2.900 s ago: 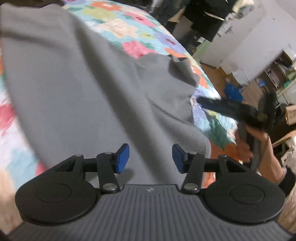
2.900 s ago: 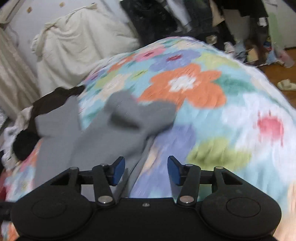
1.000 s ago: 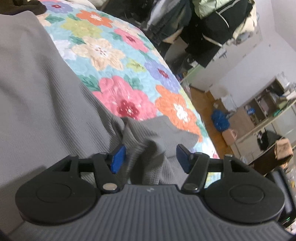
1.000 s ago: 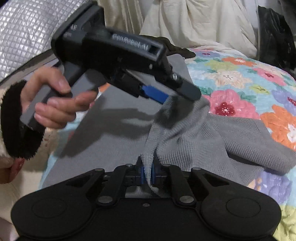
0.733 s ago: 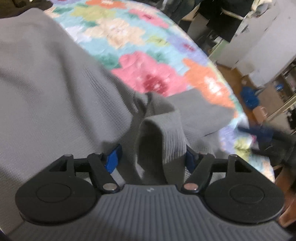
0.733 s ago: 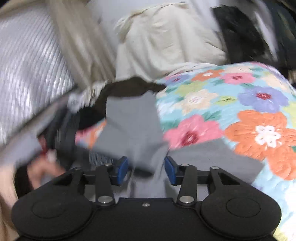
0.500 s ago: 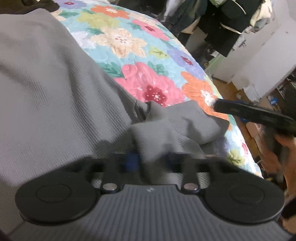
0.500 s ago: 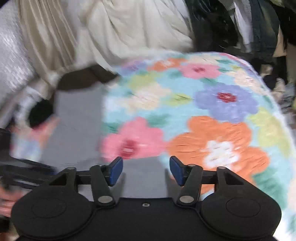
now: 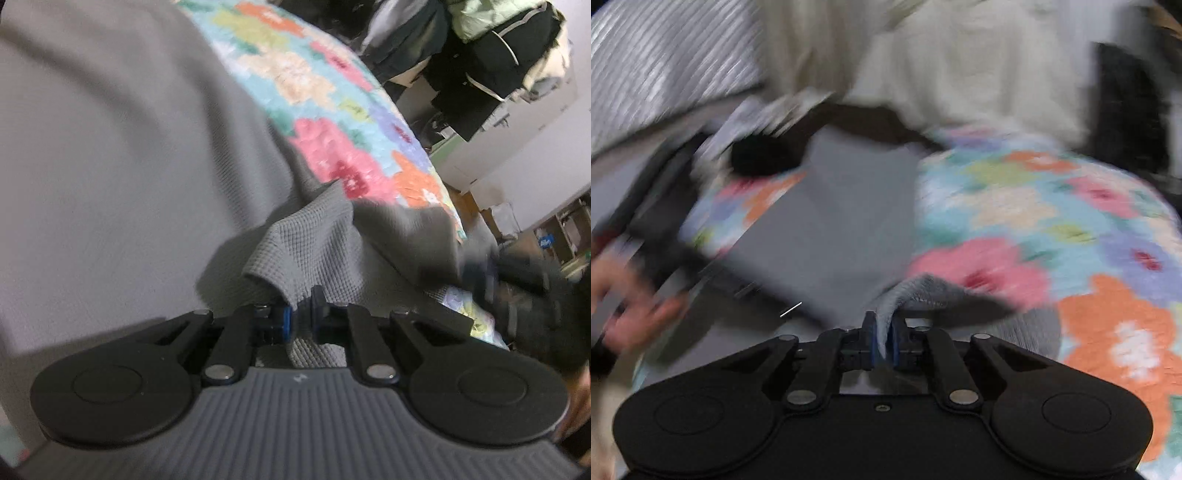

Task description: Fold clothes

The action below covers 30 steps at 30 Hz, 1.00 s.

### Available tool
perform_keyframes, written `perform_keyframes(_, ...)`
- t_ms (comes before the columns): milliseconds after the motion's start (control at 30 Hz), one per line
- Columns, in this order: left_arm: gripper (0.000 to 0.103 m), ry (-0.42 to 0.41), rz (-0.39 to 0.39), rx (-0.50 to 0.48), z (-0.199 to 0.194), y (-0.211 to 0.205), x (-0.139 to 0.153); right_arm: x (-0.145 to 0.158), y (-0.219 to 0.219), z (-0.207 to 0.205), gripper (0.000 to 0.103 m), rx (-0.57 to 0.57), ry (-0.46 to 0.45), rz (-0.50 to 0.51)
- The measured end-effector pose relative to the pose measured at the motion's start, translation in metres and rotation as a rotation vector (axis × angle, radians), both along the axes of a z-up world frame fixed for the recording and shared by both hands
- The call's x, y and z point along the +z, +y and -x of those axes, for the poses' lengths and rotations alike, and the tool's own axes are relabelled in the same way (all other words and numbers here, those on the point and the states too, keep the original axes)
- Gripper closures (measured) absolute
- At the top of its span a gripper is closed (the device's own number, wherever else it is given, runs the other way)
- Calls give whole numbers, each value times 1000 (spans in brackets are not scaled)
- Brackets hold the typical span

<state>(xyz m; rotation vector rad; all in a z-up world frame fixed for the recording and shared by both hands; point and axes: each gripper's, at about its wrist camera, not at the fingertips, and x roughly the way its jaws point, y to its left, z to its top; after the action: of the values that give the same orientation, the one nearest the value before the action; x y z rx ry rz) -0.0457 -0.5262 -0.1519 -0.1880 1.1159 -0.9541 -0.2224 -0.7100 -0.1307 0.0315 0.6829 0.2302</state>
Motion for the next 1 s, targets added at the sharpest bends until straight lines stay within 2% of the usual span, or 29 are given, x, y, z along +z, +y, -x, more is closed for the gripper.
perform_keyframes(33, 93, 8, 0, 3, -1, 1, -2, -3, 8, 2, 89, 28, 35, -11)
perform_keyframes(67, 93, 7, -1, 3, -1, 2, -2, -7, 16, 4, 83, 55, 71, -25)
perform_keyframes(167, 93, -2, -6, -1, 0, 1, -2, -12, 16, 8, 74, 41, 98, -78)
perform_keyframes(267, 93, -4, -9, -4, 0, 0, -2, -9, -2, 9, 56, -44, 91, -162)
perform_keyframes(367, 93, -4, -9, -6, 0, -2, -2, -9, -21, 2, 45, -138, 98, -269)
perform_keyframes(467, 93, -6, -4, -3, 1, -1, -2, -13, -36, -11, 44, -227, 122, -367)
perform_keyframes(500, 93, -7, 0, -1, 1, -1, -1, -13, -37, -22, 55, -227, 136, -325)
perform_keyframes(533, 93, -7, 5, 2, 1, 0, -1, -13, -38, -34, 70, -226, 150, -279)
perform_keyframes(567, 93, -5, 9, 5, 1, 0, -1, -7, -37, -40, 100, -223, 135, -207)
perform_keyframes(667, 93, -18, 9, -15, 2, -5, 3, 15, -66, -66, 100, -281, 65, -164)
perform_keyframes(767, 93, -36, 21, -42, 6, -12, 9, 19, -106, -86, 102, -351, 29, -246)
perform_keyframes(833, 93, -33, 25, -49, 7, -16, 10, 7, -123, -97, 101, -358, 73, -325)
perform_keyframes(867, 93, -29, 23, -49, 6, -18, 9, 0, -129, -101, 99, -354, 114, -353)
perform_keyframes(933, 93, -19, 20, -46, 5, -20, 6, -11, -141, -105, 81, -392, 188, -422)
perform_keyframes(967, 93, -10, 21, -43, 4, -21, 4, -11, -150, -99, 58, -452, 198, -444)
perform_keyframes(1000, 93, -1, 25, -39, 4, -21, 2, -9, -158, -92, 47, -489, 188, -471)
